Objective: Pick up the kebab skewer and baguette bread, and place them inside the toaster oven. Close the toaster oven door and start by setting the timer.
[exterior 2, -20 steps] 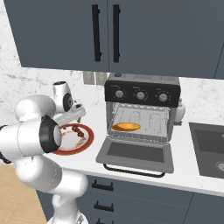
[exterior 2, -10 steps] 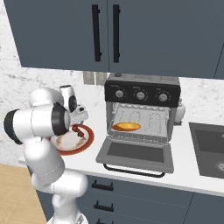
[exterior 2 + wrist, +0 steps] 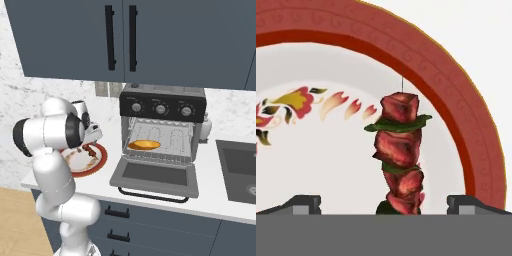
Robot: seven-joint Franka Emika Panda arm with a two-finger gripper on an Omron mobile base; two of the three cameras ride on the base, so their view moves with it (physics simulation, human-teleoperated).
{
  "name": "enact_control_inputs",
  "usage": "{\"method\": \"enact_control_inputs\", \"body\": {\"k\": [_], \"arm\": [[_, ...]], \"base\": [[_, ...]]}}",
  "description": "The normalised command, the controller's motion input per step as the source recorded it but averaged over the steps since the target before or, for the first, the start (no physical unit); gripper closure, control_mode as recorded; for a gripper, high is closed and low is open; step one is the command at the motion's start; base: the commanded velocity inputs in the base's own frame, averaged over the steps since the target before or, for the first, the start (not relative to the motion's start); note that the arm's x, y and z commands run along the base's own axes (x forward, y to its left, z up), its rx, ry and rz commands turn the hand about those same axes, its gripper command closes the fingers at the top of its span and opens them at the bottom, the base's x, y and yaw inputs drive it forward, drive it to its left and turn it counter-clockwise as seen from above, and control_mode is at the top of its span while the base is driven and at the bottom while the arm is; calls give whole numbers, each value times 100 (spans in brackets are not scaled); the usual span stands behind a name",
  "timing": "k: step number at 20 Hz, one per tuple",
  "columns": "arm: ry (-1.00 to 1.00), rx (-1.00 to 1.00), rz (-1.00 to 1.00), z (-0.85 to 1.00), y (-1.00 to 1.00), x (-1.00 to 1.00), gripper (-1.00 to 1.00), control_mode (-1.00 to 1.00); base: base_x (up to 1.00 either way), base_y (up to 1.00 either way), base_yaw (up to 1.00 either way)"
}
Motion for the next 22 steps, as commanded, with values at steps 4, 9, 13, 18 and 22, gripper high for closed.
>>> {"method": "enact_control_inputs", "body": {"k": [4,9,13,18,22], "arm": [[0,0,0,-13,-6,10,-100,-100],[0,0,0,-17,-7,16,-100,-100],[0,0,0,-16,-6,18,-100,-100],[0,0,0,-20,-2,12,-100,-100],[0,0,0,-16,0,5,100,-100]], "base": [[0,0,0],[0,0,0],[0,0,0],[0,0,0],[0,0,0]]}}
